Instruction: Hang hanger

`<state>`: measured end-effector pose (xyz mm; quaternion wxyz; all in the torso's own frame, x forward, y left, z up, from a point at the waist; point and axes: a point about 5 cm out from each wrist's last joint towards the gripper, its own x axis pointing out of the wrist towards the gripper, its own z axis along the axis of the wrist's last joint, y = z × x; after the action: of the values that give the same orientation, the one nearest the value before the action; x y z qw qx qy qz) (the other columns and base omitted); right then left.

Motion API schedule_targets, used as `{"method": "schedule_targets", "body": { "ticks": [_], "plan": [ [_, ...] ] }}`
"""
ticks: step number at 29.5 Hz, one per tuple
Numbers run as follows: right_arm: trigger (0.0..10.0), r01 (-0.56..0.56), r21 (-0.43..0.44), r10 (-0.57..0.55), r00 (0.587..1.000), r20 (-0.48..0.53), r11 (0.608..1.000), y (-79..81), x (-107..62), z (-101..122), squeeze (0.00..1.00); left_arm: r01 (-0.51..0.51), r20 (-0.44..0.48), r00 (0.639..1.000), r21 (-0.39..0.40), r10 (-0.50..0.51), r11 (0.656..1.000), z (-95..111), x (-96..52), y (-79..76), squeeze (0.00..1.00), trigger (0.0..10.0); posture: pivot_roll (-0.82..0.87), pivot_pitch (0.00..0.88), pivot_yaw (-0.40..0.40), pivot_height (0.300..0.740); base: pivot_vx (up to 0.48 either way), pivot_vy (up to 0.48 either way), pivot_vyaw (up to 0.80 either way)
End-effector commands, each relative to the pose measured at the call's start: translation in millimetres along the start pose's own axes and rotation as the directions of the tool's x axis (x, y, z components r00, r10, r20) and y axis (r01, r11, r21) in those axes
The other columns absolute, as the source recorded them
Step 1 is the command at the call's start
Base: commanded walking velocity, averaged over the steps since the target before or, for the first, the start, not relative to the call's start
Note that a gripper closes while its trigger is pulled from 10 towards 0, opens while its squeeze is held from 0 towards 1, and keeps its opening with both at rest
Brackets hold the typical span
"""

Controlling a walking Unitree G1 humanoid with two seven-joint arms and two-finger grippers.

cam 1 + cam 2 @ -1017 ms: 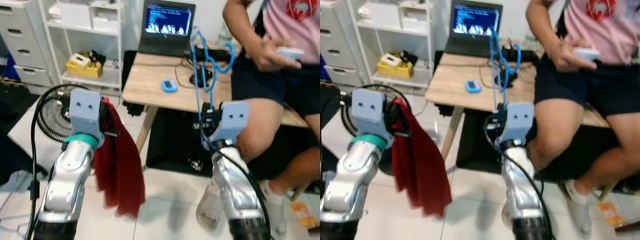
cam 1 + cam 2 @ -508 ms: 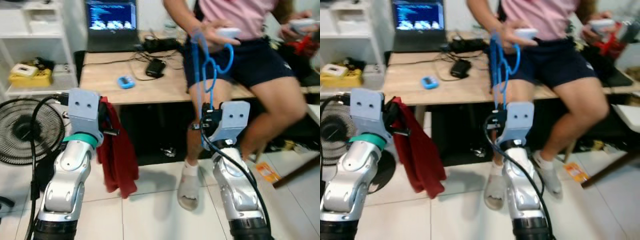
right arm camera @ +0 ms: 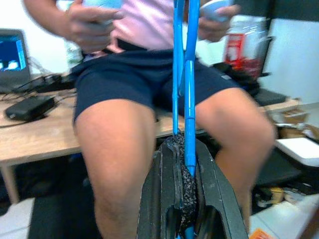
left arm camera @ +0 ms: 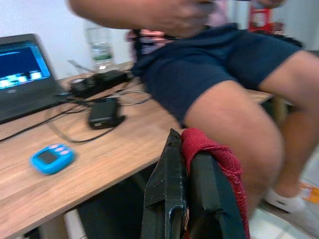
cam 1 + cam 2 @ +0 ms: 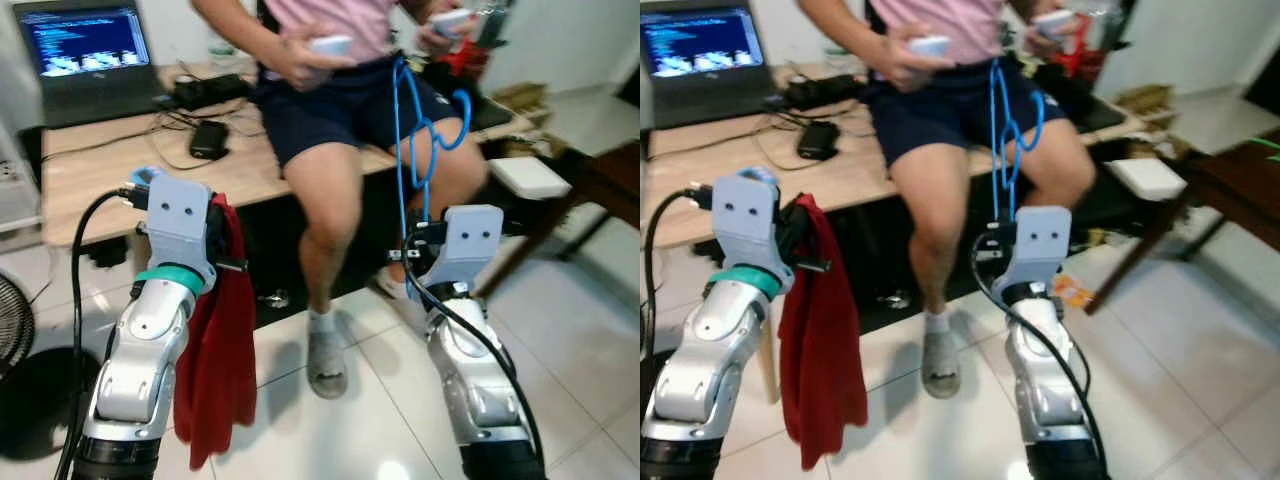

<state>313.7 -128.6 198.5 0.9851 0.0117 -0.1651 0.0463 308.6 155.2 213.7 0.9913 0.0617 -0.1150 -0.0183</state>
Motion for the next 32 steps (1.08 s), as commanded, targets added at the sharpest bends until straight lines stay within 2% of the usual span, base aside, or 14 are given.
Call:
{"method": "schedule_targets", "body": {
  "ticks": [1,17,23,32],
  "plan": [
    [10.0,-0.028,-0.002,0.028,1.0,-0.005,1.0,5.7,-1.8,0.7,0.0,0.004,0.018,1.0,-0.002,-0.003,1.0,4.2,-0.2,-0.9,0.0,10.0,-0.01,0.04,0.034,0.74,0.0,0.0,-0.8],
    [10.0,-0.019,0.002,0.019,1.0,0.009,1.0,4.2,-0.6,6.2,0.0,0.002,0.023,1.0,0.006,-0.003,1.0,5.5,0.9,-0.2,0.0,10.0,-0.01,0.038,0.037,0.74,0.0,0.0,-0.8],
    [10.0,-0.017,0.005,0.017,1.0,0.005,1.0,4.5,0.1,6.9,0.0,-0.025,-0.012,1.0,0.005,0.025,1.0,2.0,1.5,3.8,0.0,10.0,0.0,0.043,0.038,0.74,0.0,0.0,-0.8],
    [10.0,0.003,0.005,-0.003,1.0,0.004,1.0,-1.1,1.9,7.7,0.0,-0.031,-0.007,0.999,0.013,0.031,0.999,3.5,2.0,2.9,0.0,10.0,0.0,0.045,0.037,0.74,0.0,0.0,-0.8]
  ]
}}
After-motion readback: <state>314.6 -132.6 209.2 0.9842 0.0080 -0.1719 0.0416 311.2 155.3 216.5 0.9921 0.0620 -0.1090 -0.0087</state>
